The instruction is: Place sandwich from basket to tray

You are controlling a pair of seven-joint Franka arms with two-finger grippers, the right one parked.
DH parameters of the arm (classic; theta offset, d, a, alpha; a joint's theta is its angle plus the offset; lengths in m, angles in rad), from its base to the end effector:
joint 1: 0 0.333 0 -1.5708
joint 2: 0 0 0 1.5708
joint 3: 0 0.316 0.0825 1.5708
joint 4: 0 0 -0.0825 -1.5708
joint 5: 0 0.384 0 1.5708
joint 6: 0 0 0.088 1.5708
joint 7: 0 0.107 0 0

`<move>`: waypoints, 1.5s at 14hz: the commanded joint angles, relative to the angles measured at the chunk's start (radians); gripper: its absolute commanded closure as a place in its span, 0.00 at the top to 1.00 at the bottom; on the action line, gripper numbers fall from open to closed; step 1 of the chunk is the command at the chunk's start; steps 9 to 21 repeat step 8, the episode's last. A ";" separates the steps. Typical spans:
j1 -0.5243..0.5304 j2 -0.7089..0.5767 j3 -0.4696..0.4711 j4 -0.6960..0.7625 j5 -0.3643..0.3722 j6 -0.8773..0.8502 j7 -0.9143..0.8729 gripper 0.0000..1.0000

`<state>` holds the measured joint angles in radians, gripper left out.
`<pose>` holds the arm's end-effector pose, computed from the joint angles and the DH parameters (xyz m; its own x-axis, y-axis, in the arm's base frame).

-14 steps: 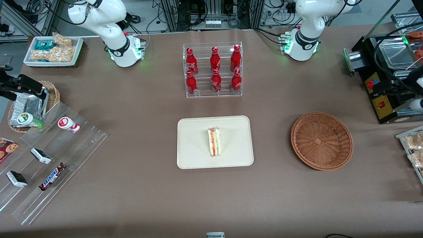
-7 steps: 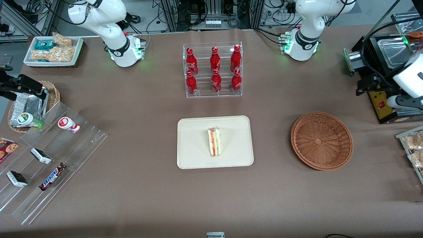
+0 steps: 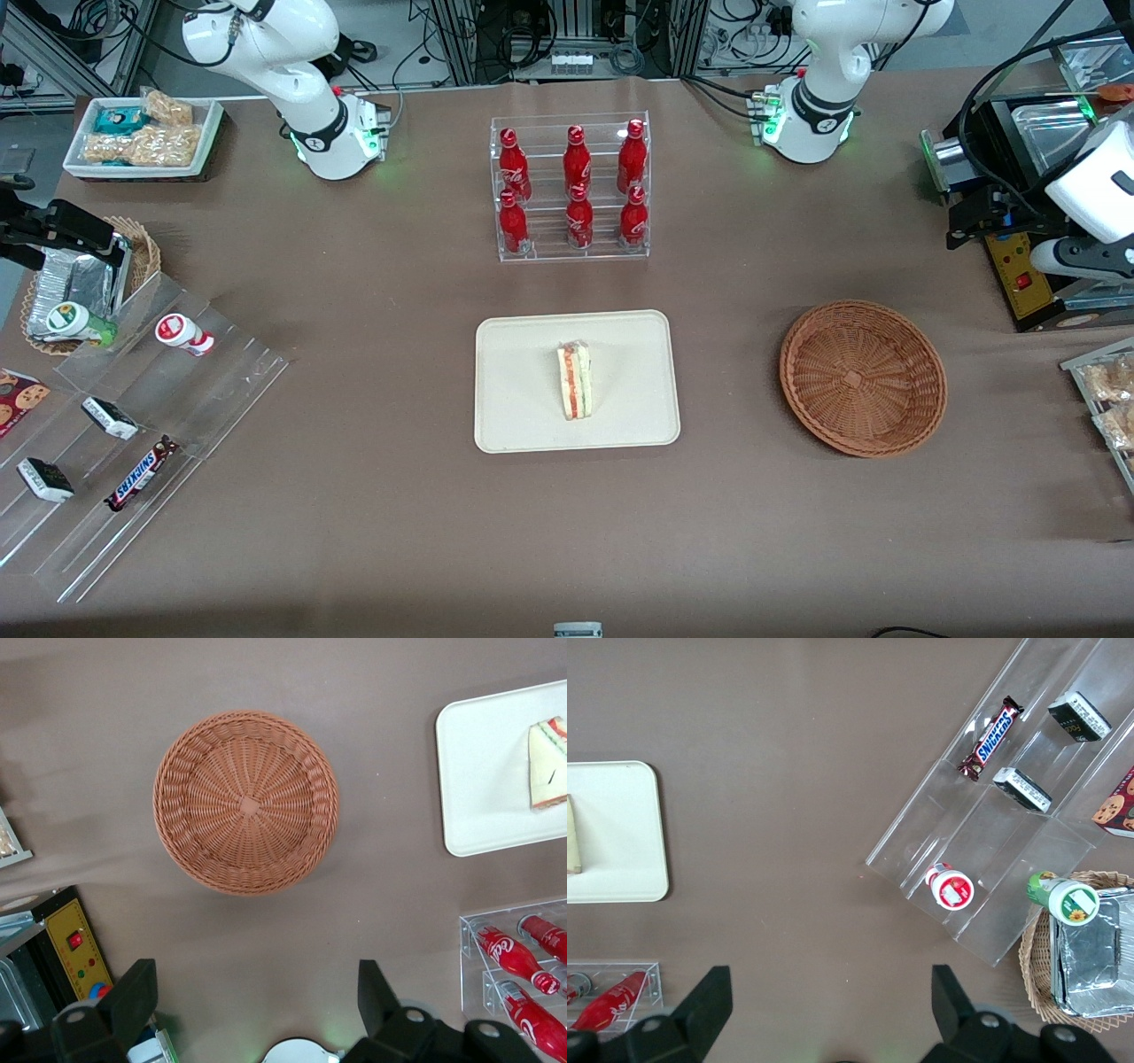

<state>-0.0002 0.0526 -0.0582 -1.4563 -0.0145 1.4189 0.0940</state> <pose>0.5542 -0.0332 0.6359 0.9842 -0.1539 -0.0877 -0.1522 -0.9880 0.0259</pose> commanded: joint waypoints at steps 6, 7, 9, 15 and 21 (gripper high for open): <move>-0.004 -0.005 -0.003 -0.010 0.007 0.025 -0.014 1.00; -0.007 -0.005 -0.006 -0.010 0.008 0.025 -0.014 1.00; -0.011 -0.005 -0.009 -0.010 0.010 0.025 -0.014 1.00; -0.011 -0.005 -0.009 -0.010 0.010 0.025 -0.014 1.00; -0.011 -0.005 -0.009 -0.010 0.010 0.025 -0.014 1.00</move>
